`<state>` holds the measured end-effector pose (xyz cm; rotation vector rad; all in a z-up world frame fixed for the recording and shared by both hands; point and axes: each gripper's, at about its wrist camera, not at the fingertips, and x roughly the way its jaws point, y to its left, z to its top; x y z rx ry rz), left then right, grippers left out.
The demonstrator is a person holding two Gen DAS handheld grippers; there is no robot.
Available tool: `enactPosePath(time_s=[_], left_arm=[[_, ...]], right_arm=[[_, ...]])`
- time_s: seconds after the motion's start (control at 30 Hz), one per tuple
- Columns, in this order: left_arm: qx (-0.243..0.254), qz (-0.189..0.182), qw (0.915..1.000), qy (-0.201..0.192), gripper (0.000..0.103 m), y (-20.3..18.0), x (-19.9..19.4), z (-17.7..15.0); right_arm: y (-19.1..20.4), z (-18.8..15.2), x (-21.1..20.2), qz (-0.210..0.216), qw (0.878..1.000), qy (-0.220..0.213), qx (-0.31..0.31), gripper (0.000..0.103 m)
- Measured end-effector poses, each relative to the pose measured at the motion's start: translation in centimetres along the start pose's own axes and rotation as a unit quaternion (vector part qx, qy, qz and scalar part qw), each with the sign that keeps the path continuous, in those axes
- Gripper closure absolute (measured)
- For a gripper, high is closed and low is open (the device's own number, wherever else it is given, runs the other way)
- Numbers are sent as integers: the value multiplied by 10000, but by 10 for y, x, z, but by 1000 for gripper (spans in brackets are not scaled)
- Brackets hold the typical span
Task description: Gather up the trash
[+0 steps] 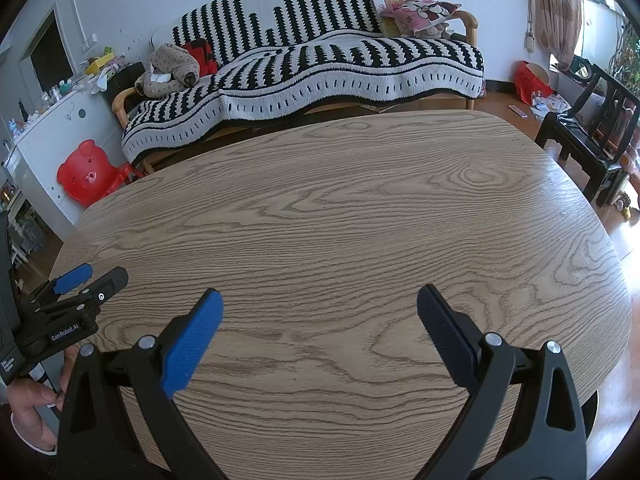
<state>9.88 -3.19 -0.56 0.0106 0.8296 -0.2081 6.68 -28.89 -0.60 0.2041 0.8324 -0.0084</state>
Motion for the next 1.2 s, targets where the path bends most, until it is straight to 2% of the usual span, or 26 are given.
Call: enactPosePath(time_s=[0.4,0.87,1.2], left_arm=[[-9,22,10000,-5,9,0,1,-1],[195,162,9996,-149,9,-4,-1,-1],[121,126,9998,9,9,-2,5,-1]], right_arm=[[0,0,0,-4,10000,1,-2,9],[-1,0,0,1,10000,6,0,9],[-5,-3,0,-9,10000,33,-10,9]])
